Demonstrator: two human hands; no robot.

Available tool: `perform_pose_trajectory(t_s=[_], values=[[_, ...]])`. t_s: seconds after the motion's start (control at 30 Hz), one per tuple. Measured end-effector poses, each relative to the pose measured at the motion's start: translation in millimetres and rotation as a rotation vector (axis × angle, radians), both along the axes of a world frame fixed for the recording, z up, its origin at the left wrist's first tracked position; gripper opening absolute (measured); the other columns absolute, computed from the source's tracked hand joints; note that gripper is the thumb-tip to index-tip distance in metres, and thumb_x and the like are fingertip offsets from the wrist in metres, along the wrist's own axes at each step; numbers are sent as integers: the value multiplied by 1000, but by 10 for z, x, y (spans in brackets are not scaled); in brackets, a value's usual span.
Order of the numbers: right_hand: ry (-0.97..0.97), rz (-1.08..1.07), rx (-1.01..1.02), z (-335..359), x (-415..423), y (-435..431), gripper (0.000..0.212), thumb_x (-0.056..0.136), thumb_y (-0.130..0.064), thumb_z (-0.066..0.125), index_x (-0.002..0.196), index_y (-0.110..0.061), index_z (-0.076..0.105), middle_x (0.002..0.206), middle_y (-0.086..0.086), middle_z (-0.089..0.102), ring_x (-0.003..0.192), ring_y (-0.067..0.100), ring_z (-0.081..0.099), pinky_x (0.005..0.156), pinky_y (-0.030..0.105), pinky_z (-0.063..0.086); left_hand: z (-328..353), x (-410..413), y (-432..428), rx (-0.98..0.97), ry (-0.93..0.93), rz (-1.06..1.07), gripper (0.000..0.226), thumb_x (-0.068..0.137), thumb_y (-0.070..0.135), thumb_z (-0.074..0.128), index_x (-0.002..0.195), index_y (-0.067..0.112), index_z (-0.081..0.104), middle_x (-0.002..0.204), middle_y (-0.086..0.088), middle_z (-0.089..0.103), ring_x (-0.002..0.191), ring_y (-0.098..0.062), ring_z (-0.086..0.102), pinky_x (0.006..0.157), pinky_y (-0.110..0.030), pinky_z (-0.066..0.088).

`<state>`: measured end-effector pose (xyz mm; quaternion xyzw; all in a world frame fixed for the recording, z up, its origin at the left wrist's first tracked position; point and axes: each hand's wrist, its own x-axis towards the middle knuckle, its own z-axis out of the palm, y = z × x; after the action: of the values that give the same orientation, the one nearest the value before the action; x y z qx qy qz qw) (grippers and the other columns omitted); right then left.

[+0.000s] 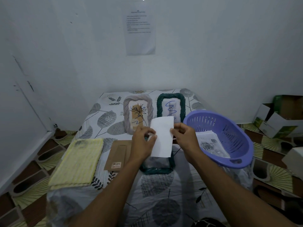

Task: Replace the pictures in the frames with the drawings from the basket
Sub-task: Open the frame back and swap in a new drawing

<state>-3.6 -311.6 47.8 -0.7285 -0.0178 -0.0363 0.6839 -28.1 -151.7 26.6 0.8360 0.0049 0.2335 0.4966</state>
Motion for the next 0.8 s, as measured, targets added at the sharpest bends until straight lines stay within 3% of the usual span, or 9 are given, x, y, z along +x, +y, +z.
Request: perform_pose_trajectory(t_s=[0.13, 0.2, 0.3, 0.4, 0.5, 0.6, 0.73, 0.8], values=[[31, 12, -2, -35, -48, 19, 12, 91, -5, 60, 94, -13, 68, 94, 9, 73, 92, 31, 69, 80, 50, 58, -21, -44, 28, -114, 85, -27, 13, 84, 18, 70, 95, 23, 64, 109, 7, 56, 92, -5, 57, 72, -12, 46], [34, 26, -36, -28, -79, 21, 13, 91, -5, 60, 97, -13, 68, 96, 8, 73, 92, 29, 69, 83, 49, 57, -37, -57, 63, -257, 174, -40, 14, 84, 14, 70, 90, 24, 62, 102, 10, 60, 88, -2, 57, 64, -15, 48], [-132, -13, -354, 57, -62, -66, 18, 90, -9, 61, 106, -12, 69, 95, 5, 73, 83, 21, 68, 81, 46, 58, -60, -51, 103, -358, 215, -61, 19, 81, 4, 70, 79, 20, 60, 89, 7, 63, 76, 0, 56, 59, -14, 49], [-358, -87, -796, 201, -17, -308, 25, 86, -15, 64, 111, -14, 67, 96, 6, 70, 89, 23, 63, 79, 42, 56, -68, -20, 70, -362, 229, -53, 17, 81, 2, 70, 80, 16, 62, 89, 4, 63, 80, -6, 57, 74, -27, 53], [-227, -9, -1100, 228, 10, -617, 46, 81, -31, 68, 124, -16, 58, 116, 8, 61, 111, 30, 53, 83, 42, 51, -101, 15, -39, -345, 259, -90, 11, 84, 1, 67, 86, 10, 63, 89, -4, 63, 81, -11, 58, 72, -24, 52], [-2, 93, -1031, 233, 57, -814, 54, 81, -35, 72, 129, -16, 57, 113, 8, 67, 100, 26, 61, 83, 35, 49, -144, 57, -204, -274, 304, -124, 9, 85, -2, 64, 87, 7, 63, 91, -7, 63, 85, -17, 58, 74, -30, 51], [-38, 27, -964, 392, 180, -977, 43, 79, -25, 72, 121, -14, 65, 104, 8, 72, 92, 18, 64, 79, 26, 46, -176, 177, -464, -164, 369, -168, 13, 85, -2, 63, 84, 11, 65, 89, -7, 63, 85, -20, 60, 75, -34, 52], [-45, -4, -925, 463, 214, -1053, 44, 81, -24, 72, 123, -14, 65, 103, 7, 73, 85, 14, 61, 76, 24, 42, -193, 255, -607, -73, 386, -191, 13, 84, -2, 63, 86, 11, 66, 87, -5, 62, 83, -16, 58, 71, -27, 47]])
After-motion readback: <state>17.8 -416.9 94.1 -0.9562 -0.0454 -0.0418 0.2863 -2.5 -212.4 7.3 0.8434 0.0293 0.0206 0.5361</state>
